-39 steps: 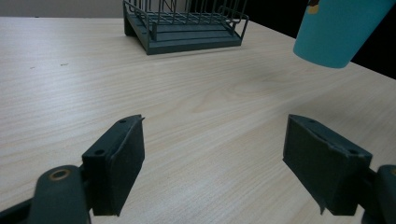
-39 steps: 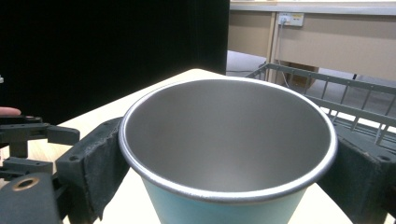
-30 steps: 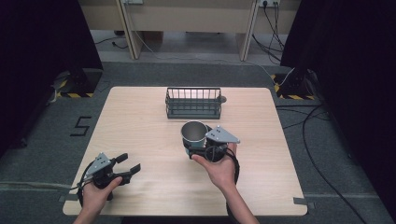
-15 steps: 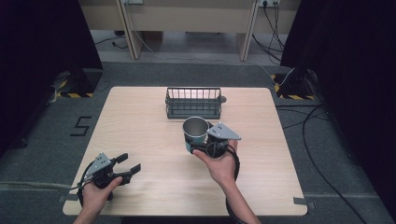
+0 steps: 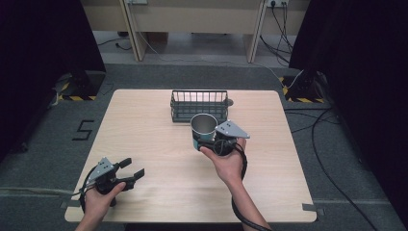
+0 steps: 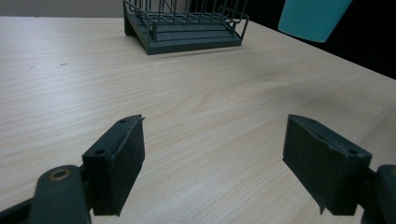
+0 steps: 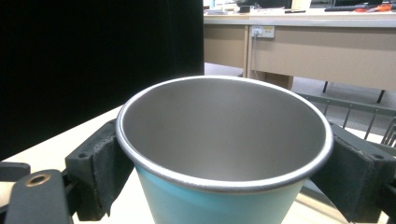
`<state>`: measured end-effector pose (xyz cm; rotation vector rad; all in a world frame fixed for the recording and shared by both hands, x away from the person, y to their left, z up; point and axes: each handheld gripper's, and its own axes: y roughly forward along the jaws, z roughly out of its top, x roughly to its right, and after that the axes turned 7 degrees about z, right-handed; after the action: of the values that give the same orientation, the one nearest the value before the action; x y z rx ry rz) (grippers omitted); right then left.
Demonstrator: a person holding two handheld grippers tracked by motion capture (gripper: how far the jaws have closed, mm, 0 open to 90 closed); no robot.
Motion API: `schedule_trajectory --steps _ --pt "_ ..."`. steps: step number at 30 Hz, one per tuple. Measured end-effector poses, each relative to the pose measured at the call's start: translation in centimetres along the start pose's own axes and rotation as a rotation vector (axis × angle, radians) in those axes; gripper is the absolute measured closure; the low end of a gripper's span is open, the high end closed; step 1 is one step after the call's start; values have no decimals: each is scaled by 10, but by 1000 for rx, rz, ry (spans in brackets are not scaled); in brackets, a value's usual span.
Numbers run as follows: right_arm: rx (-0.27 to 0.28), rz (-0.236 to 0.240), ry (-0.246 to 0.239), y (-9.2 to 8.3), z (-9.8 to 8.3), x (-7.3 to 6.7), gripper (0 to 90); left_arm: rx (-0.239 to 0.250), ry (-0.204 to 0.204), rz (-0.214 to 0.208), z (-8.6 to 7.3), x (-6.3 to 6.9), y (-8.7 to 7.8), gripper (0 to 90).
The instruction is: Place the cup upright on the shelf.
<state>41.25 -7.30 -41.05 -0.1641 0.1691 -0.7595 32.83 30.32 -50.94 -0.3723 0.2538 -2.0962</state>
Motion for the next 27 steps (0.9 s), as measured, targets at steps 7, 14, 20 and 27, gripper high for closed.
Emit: schedule_trajectory --steps 7,14,20,27 --pt "8 -16 -4 4 7 6 135 4 -2 2 0 0 -1 204" --pt "19 -34 3 8 13 12 135 6 -4 4 1 -1 -1 204" --pt "25 -43 7 10 16 16 135 6 -4 3 1 -2 -1 204" --pt "35 -51 6 14 23 18 135 7 -6 3 1 -1 -1 204"
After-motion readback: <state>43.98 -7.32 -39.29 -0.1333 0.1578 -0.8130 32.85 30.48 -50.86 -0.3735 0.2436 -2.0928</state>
